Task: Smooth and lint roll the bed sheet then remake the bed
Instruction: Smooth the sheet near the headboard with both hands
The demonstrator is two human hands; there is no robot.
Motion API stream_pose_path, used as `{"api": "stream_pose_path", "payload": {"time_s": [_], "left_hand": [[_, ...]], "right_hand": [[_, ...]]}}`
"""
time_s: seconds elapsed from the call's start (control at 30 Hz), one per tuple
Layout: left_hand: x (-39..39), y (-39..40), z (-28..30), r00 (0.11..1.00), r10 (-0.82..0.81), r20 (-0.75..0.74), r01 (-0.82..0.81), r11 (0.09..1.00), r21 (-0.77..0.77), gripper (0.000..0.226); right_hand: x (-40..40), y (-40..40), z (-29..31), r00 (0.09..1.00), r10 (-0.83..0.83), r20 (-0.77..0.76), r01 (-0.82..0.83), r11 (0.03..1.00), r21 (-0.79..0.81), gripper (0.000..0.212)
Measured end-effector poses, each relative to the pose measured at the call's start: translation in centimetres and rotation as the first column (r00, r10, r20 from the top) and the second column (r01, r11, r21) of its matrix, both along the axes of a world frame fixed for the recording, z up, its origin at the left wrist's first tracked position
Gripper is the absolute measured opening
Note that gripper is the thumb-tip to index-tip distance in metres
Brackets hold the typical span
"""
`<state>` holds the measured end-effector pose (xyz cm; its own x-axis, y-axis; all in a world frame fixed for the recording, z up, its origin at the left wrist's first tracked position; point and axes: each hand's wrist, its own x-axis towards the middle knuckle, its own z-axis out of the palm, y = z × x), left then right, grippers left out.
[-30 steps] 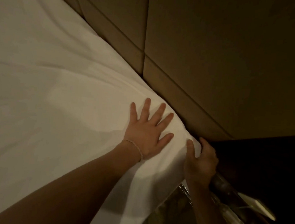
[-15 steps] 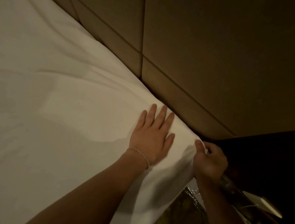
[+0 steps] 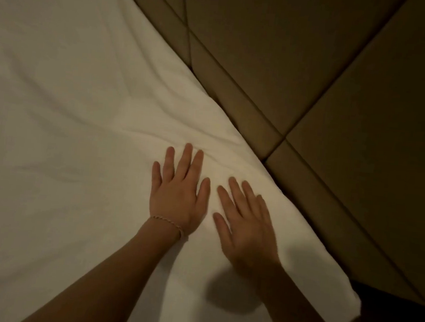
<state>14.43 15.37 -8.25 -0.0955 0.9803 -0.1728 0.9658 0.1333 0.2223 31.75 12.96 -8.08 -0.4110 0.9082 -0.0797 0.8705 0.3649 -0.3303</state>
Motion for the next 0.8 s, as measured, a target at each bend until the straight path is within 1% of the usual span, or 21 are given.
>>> {"api": "stream_pose_path", "payload": {"time_s": [0.03, 0.07, 0.13, 0.2, 0.23, 0.27, 0.33, 0.4, 0.43, 0.47, 0.5, 0.57, 0.6, 0.67, 0.77, 0.8], "left_hand": [[-1.1, 0.5, 0.0, 1.000, 0.015, -0.002, -0.015, 1.000, -0.003, 0.066], [-1.9, 0.9, -0.1, 1.000, 0.024, -0.004, -0.024, 1.000, -0.005, 0.066], [-3.5, 1.3, -0.1, 0.999, 0.053, -0.004, -0.053, 0.999, 0.002, 0.067], [-4.8, 1.8, -0.2, 0.993, 0.118, 0.005, -0.118, 0.993, 0.014, 0.066], [-5.3, 2.2, -0.2, 0.989, 0.149, 0.016, -0.149, 0.989, 0.017, 0.066], [-5.7, 2.5, -0.3, 0.985, 0.171, 0.027, -0.171, 0.985, 0.021, 0.066], [-6.5, 3.3, -0.3, 0.981, 0.191, 0.037, -0.192, 0.981, 0.031, 0.065], [-7.5, 4.2, -0.4, 0.976, 0.215, 0.040, -0.217, 0.975, 0.041, 0.065], [-8.1, 4.7, -0.4, 0.969, 0.242, 0.048, -0.244, 0.969, 0.045, 0.065], [-8.6, 5.1, -0.4, 0.961, 0.271, 0.059, -0.274, 0.961, 0.046, 0.065], [-9.0, 5.5, -0.3, 0.954, 0.293, 0.066, -0.296, 0.954, 0.042, 0.066], [-9.4, 6.1, -0.3, 0.951, 0.302, 0.065, -0.304, 0.952, 0.028, 0.068], [-9.5, 6.4, -0.2, 0.951, 0.303, 0.066, -0.305, 0.952, 0.022, 0.068], [-9.4, 6.9, -0.3, 0.947, 0.314, 0.064, -0.315, 0.949, 0.012, 0.069], [-9.4, 7.8, -0.3, 0.946, 0.321, 0.039, -0.321, 0.947, -0.012, 0.069], [-9.5, 8.0, -0.3, 0.947, 0.319, 0.027, -0.318, 0.948, -0.026, 0.070]], "right_hand": [[0.6, 1.0, -0.2, 0.999, 0.005, 0.039, -0.003, 0.998, -0.063, 0.058], [1.5, 1.5, -0.3, 0.999, -0.027, 0.047, 0.032, 0.995, -0.095, 0.059], [2.7, 1.7, -0.1, 0.993, -0.113, 0.016, 0.114, 0.988, -0.102, 0.063], [2.0, 1.7, -0.1, 0.989, -0.141, 0.042, 0.144, 0.985, -0.093, 0.070], [1.3, 1.8, -0.1, 0.989, -0.140, 0.041, 0.143, 0.988, -0.062, 0.071], [0.5, 2.5, 0.0, 0.990, -0.141, 0.005, 0.141, 0.990, -0.023, 0.068], [-1.7, 5.1, 0.4, 0.977, -0.160, -0.144, 0.164, 0.986, 0.019, 0.057], [-4.3, 8.8, 1.5, 0.910, -0.249, -0.331, 0.273, 0.962, 0.027, 0.046], [-5.8, 10.7, 2.1, 0.866, -0.312, -0.391, 0.339, 0.941, 0.000, 0.044], [-7.3, 12.6, 2.6, 0.839, -0.370, -0.400, 0.381, 0.923, -0.055, 0.044], [-8.6, 14.4, 2.9, 0.847, -0.396, -0.355, 0.387, 0.917, -0.101, 0.045], [-10.9, 17.0, 2.8, 0.911, -0.345, -0.227, 0.325, 0.938, -0.123, 0.048], [-11.8, 18.0, 2.6, 0.930, -0.308, -0.202, 0.288, 0.950, -0.123, 0.046], [-13.0, 19.4, 1.8, 0.939, -0.278, -0.201, 0.261, 0.959, -0.111, 0.039], [-13.6, 20.0, 0.7, 0.933, -0.268, -0.241, 0.261, 0.963, -0.064, 0.024], [-13.8, 20.1, 0.6, 0.934, -0.262, -0.245, 0.256, 0.965, -0.056, 0.023]]}}
